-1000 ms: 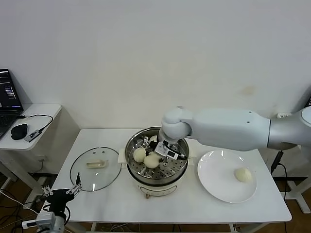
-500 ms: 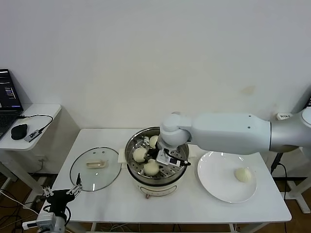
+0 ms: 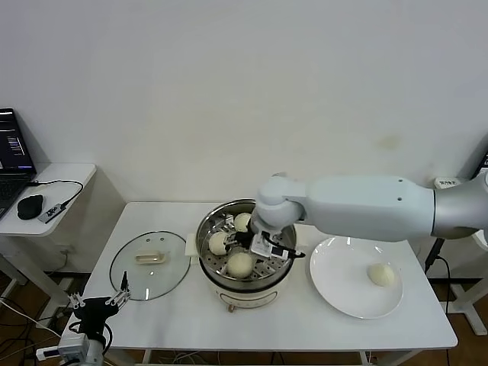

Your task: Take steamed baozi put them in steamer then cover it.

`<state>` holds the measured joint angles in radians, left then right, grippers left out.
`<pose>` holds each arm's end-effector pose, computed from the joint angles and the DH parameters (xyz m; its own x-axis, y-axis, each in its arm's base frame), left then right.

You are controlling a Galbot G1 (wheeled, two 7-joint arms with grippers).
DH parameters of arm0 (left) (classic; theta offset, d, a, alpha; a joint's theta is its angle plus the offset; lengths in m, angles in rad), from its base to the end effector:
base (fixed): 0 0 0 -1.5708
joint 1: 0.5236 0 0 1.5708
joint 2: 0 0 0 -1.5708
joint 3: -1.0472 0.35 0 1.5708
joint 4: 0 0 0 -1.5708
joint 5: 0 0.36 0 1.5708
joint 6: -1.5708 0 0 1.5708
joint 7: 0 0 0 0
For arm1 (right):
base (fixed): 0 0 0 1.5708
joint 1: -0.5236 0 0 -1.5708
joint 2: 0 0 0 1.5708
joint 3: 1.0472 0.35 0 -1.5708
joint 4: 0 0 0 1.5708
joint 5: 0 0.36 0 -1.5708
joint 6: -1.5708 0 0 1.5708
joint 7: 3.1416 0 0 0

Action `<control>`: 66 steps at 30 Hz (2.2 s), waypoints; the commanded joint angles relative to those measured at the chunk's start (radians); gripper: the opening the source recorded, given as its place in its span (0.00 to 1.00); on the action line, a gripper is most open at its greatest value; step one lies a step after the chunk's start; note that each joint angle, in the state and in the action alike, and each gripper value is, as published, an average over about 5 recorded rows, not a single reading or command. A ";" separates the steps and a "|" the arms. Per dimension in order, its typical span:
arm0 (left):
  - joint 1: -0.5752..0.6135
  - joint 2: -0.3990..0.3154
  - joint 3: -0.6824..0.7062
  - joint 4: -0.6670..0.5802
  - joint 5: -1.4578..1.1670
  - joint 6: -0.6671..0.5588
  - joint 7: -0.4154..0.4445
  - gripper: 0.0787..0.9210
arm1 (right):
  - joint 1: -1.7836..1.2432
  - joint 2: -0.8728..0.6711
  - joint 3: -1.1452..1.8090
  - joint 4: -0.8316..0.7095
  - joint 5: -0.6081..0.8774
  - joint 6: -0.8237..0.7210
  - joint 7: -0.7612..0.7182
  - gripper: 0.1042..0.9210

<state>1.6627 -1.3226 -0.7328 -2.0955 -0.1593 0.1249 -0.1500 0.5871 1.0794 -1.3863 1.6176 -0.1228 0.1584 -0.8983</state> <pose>0.1631 0.1044 -0.2973 -0.9642 -0.2171 0.1524 -0.1877 0.9643 0.1867 0.4604 0.1418 -0.0906 -0.1827 -0.2940 0.9382 -0.2065 -0.9215 -0.3290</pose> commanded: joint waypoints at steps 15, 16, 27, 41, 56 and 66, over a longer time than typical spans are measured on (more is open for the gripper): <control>0.014 0.040 -0.008 -0.011 -0.004 -0.002 0.000 0.88 | 0.060 -0.412 0.109 0.061 0.196 -0.350 -0.128 0.88; 0.015 0.042 -0.005 -0.012 -0.003 -0.002 0.001 0.88 | 0.054 -0.448 0.116 0.069 0.207 -0.373 -0.135 0.88; 0.025 0.065 0.010 -0.026 -0.001 -0.005 0.001 0.88 | -0.238 -0.742 0.317 0.080 0.135 -0.430 -0.120 0.88; 0.029 0.058 0.023 -0.035 0.007 -0.002 0.002 0.88 | -0.889 -0.754 0.877 -0.112 -0.060 -0.409 -0.105 0.88; 0.031 0.053 0.016 -0.021 0.004 -0.004 0.002 0.88 | -0.932 -0.614 0.905 -0.297 -0.136 -0.406 -0.103 0.88; 0.031 0.051 0.015 -0.021 0.004 -0.004 0.002 0.88 | -0.926 -0.550 0.902 -0.361 -0.152 -0.400 -0.095 0.88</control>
<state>1.6936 -1.2720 -0.7178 -2.1163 -0.1552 0.1215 -0.1483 -0.3009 0.4888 -0.5154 1.3207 -0.2556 -0.2412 -0.9933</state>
